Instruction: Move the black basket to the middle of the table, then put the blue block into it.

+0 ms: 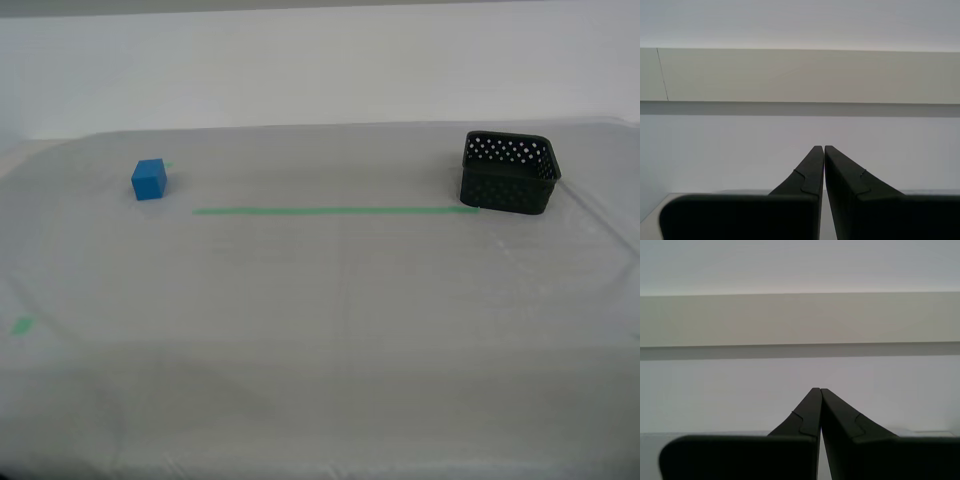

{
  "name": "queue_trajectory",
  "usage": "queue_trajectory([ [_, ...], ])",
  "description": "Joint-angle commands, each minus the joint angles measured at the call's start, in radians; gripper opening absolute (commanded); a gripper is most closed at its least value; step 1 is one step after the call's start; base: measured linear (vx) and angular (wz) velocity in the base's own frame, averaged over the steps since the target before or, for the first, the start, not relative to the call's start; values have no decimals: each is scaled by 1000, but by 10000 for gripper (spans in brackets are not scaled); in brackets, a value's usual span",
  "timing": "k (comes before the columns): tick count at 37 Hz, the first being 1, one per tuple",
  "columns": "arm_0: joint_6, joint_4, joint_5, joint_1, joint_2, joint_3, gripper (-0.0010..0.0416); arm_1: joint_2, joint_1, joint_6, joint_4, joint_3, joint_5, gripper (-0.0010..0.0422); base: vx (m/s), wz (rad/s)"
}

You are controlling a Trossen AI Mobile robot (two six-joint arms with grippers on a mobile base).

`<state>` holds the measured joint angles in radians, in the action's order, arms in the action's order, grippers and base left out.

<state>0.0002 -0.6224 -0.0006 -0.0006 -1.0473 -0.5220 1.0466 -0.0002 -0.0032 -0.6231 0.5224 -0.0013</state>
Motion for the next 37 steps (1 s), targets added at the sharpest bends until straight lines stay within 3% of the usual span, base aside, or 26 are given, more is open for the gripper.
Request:
queue_trajectory([
  [1,0,0,1,0,0,-2,0,0,0,3,-1,1,-2,0,0,0],
  [37,0,2,1,1,0,-2,0,0,0,3,4,1,-2,0,0,0],
])
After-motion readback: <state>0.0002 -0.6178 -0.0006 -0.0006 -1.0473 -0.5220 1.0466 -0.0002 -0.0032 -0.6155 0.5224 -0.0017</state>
